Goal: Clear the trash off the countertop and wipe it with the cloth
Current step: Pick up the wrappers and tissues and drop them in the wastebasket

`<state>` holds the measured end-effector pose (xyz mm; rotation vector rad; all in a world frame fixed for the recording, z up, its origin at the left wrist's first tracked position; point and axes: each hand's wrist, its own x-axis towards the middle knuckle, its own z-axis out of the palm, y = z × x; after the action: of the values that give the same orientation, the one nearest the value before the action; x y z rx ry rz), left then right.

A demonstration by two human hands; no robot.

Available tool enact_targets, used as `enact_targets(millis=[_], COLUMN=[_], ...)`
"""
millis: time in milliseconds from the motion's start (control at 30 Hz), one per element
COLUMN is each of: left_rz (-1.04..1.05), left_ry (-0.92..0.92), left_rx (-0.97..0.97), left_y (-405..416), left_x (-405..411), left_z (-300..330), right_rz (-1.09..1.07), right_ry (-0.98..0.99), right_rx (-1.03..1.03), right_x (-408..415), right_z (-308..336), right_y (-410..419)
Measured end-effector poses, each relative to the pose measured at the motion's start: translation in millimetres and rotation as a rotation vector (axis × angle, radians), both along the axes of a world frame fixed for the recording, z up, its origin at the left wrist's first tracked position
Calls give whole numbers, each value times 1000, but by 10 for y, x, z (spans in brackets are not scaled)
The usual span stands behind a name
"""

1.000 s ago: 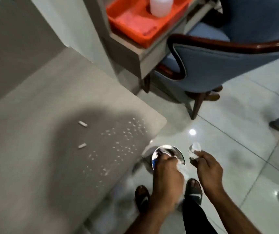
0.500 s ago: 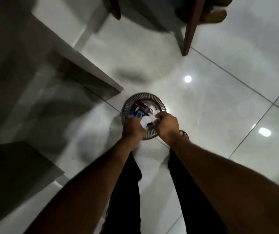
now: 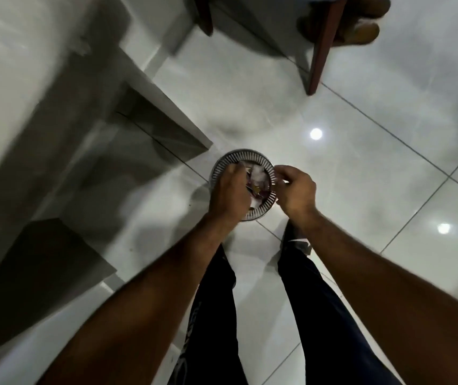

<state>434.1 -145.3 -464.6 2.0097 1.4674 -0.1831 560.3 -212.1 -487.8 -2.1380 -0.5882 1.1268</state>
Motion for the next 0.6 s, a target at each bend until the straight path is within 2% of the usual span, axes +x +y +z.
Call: enact_targets(millis=[200,367,467,533,600], left_rz=[-150,-170,-22,80,97], left_ry=[-305,-429,-348,-207,-54], left_rx=[283,601,765,767,733], left_y=[23,316,684,910,1038], left_x=[61,-246,-783,-1255,-1706], left_z=[1881,3142,3487,3555,3534], right_rz=[-140,-47,133,276,401], right_ry=[-52,-119,-230,-308,-363], right_rx=[204,385,526,585,572], right_x=[39,-242,-589,-882,-1192], right_z=[1604,2869,3438,3703,3895], right_y=[47,521,955,1256,1544])
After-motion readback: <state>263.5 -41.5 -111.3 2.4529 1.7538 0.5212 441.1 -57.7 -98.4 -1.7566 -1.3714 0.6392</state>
